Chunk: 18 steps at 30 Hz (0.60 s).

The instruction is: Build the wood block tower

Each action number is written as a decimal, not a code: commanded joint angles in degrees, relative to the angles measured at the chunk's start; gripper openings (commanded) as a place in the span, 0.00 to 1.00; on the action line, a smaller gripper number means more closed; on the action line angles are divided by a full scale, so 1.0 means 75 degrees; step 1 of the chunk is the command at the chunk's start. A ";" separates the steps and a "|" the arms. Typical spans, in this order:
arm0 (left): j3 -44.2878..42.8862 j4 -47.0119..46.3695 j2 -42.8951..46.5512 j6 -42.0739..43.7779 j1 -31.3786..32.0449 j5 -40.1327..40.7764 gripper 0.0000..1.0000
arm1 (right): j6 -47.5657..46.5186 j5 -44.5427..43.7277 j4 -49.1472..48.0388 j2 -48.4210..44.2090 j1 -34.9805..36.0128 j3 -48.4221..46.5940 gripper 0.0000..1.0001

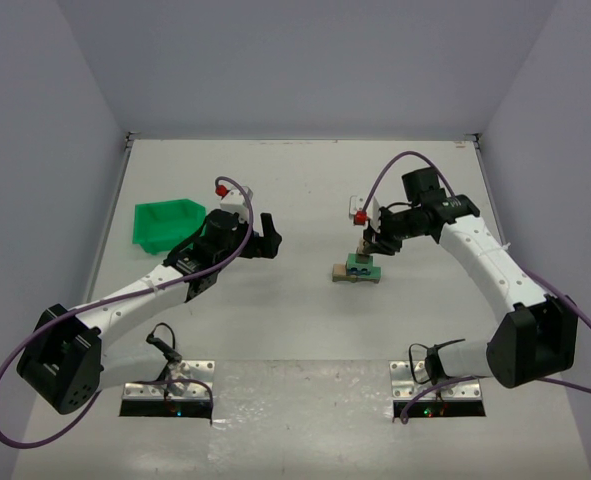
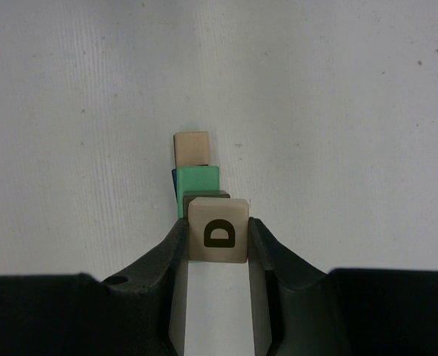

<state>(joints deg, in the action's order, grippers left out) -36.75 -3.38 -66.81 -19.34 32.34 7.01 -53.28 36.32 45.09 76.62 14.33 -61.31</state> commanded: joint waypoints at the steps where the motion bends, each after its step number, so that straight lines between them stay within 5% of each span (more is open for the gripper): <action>1: -0.0232 -0.0370 -0.0022 0.0106 0.0059 -0.0079 1.00 | -0.0174 0.0257 -0.0151 0.0004 -0.0047 0.0030 0.20; 18: -0.0206 -0.0429 -0.0034 0.0139 0.0069 -0.0170 1.00 | -0.0396 0.0373 0.0197 0.0076 -0.0050 -0.0066 0.23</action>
<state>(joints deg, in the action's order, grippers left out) -36.77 -3.56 -66.81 -19.31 32.34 6.34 -54.93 37.36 46.60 76.76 14.33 -61.30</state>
